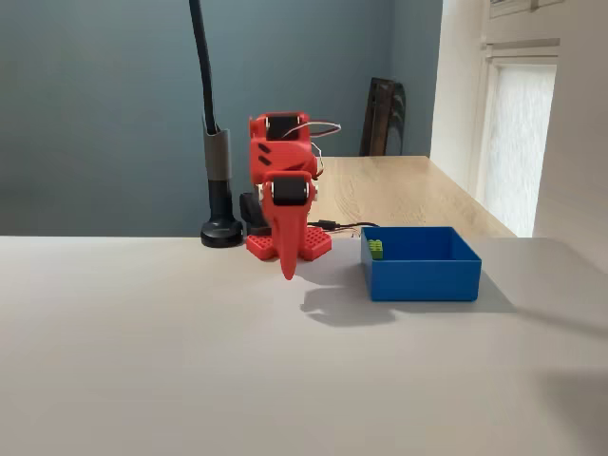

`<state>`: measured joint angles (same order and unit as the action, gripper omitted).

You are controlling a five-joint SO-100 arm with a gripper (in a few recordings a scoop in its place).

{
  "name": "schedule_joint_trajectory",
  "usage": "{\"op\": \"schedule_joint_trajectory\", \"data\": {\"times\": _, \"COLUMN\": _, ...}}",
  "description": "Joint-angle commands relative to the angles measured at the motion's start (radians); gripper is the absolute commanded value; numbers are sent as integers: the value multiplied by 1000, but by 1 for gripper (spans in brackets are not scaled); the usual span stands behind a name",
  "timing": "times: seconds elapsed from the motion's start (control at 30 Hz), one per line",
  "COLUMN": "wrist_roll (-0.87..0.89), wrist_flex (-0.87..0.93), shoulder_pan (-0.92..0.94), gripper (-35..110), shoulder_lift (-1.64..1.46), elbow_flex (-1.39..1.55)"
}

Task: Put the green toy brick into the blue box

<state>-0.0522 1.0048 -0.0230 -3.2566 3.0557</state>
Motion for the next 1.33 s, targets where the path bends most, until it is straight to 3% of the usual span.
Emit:
{"op": "schedule_joint_trajectory", "data": {"times": 0.0, "wrist_roll": -37, "wrist_flex": -43, "shoulder_pan": -2, "gripper": 0, "shoulder_lift": -15, "elbow_flex": 40}}
{"op": "schedule_joint_trajectory", "data": {"times": 1.3, "wrist_roll": -38, "wrist_flex": -48, "shoulder_pan": -12, "gripper": 0, "shoulder_lift": -15, "elbow_flex": 41}}
